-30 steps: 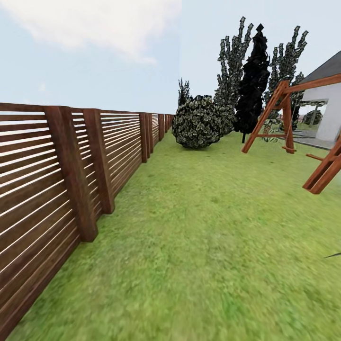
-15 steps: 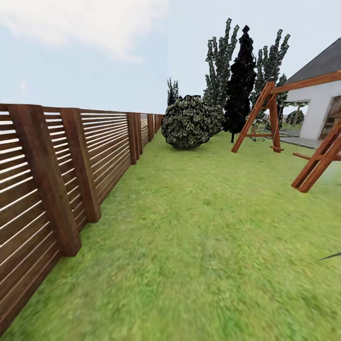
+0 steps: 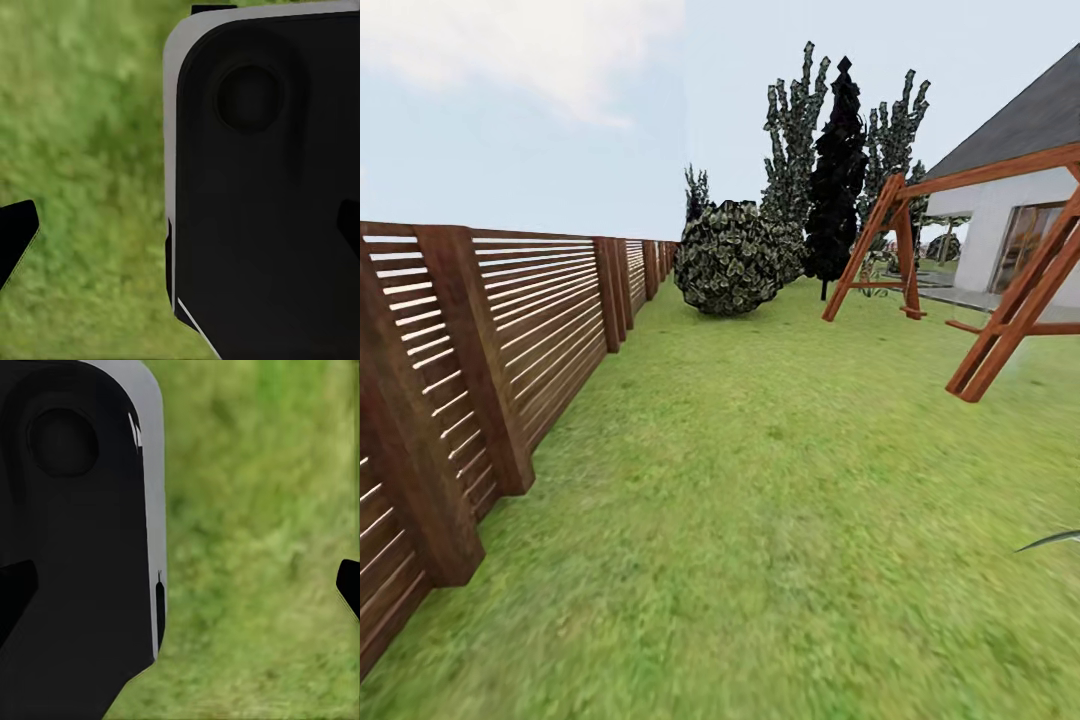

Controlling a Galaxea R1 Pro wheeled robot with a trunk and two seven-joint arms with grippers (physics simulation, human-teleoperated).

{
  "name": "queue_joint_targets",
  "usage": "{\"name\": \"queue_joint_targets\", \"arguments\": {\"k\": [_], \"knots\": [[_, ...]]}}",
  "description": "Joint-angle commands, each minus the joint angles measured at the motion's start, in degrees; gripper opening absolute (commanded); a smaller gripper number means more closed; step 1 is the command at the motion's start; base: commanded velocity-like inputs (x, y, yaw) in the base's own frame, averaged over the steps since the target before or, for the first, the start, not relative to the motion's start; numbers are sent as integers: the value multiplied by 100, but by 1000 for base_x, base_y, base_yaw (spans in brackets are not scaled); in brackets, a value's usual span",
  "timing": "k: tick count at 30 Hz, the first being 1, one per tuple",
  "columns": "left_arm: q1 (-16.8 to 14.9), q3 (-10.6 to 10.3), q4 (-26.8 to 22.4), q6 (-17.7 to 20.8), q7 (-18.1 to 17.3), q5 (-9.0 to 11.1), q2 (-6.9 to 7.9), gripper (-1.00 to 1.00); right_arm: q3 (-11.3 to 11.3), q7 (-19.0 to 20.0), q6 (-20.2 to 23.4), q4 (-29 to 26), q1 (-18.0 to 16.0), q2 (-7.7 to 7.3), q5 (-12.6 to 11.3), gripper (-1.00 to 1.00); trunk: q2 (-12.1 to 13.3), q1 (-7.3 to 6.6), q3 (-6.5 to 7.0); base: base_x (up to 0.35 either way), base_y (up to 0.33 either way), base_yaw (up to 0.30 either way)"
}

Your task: Take the three Easter eggs out of the wicker basket on the lawn in the garden, then place them on the lawn next to a single tree (choose any tree) so that all three eggs are next to the same tree and none are left in the basket.

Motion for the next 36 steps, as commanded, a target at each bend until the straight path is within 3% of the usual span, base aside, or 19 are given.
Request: {"name": "queue_joint_targets", "arguments": {"k": [1, 13, 27, 36], "knots": [[3, 2, -12, 7, -3, 1, 1, 100, 5, -6, 3, 11, -8, 0, -2, 100, -2, 3, -5, 335, 0, -6], [3, 2, -12, 9, -3, 1, 1, 100, 6, -2, 3, 11, -8, 0, 0, 100, -2, 3, -5, 335, 0, -6], [3, 2, -12, 7, -3, 1, 1, 100, 13, -3, 3, 11, -8, 0, 6, 100, -2, 3, -5, 335, 0, -240], [3, 2, -12, 9, -3, 1, 1, 100, -1, -6, 3, 11, -8, 0, -3, 100, -2, 3, -5, 335, 0, -36]]}}
